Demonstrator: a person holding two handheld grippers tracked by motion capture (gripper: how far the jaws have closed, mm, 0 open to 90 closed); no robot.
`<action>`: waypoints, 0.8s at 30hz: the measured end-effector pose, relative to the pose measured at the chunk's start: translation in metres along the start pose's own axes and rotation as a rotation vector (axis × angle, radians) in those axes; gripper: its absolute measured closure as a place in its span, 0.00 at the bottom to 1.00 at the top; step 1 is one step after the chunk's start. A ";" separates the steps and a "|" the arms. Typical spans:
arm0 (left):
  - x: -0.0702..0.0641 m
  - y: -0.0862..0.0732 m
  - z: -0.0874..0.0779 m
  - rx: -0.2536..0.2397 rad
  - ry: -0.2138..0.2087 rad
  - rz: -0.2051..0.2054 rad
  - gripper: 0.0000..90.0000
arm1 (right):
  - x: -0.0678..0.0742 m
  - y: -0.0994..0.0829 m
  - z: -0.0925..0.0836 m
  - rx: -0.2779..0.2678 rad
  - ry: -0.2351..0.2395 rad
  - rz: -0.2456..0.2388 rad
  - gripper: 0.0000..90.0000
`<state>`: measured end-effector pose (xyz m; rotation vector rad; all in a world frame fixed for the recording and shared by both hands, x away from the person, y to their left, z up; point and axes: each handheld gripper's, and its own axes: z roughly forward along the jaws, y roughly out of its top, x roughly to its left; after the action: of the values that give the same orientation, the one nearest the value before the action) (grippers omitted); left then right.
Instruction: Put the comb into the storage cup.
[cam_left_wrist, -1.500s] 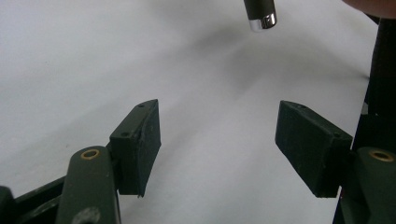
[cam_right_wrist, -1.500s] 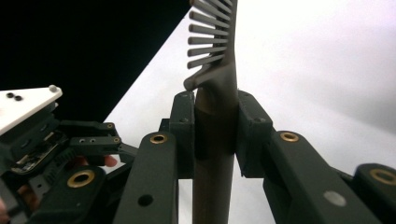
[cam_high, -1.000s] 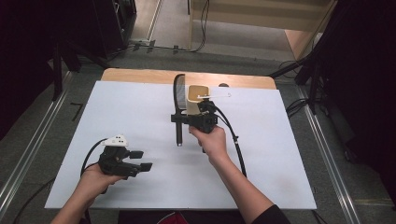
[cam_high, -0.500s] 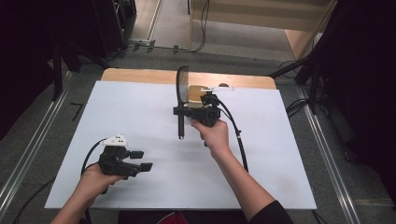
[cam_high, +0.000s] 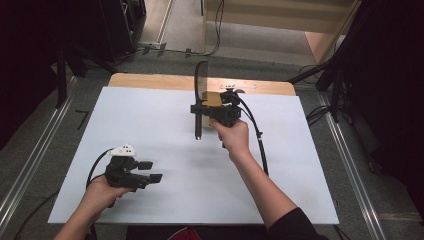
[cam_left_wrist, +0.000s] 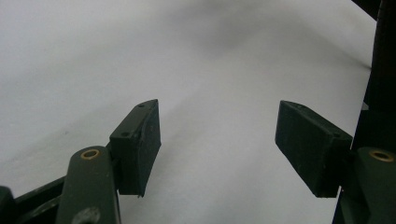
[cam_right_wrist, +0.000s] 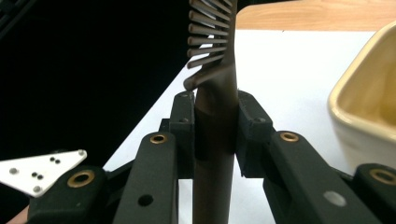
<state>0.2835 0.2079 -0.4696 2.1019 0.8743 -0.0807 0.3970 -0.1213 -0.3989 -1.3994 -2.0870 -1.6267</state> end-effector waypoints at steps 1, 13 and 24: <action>0.000 0.000 0.000 0.002 -0.002 -0.003 0.36 | -0.001 0.002 -0.001 -0.005 -0.004 0.006 0.78; 0.002 0.000 0.000 -0.008 -0.028 -0.017 0.36 | -0.014 0.024 -0.006 -0.053 -0.066 -0.005 0.78; 0.003 0.000 -0.001 -0.004 -0.029 -0.016 0.36 | -0.024 0.041 -0.010 -0.110 -0.116 -0.012 0.78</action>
<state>0.2854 0.2097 -0.4699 2.0853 0.8731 -0.1171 0.4366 -0.1444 -0.3814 -1.5538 -2.1007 -1.7283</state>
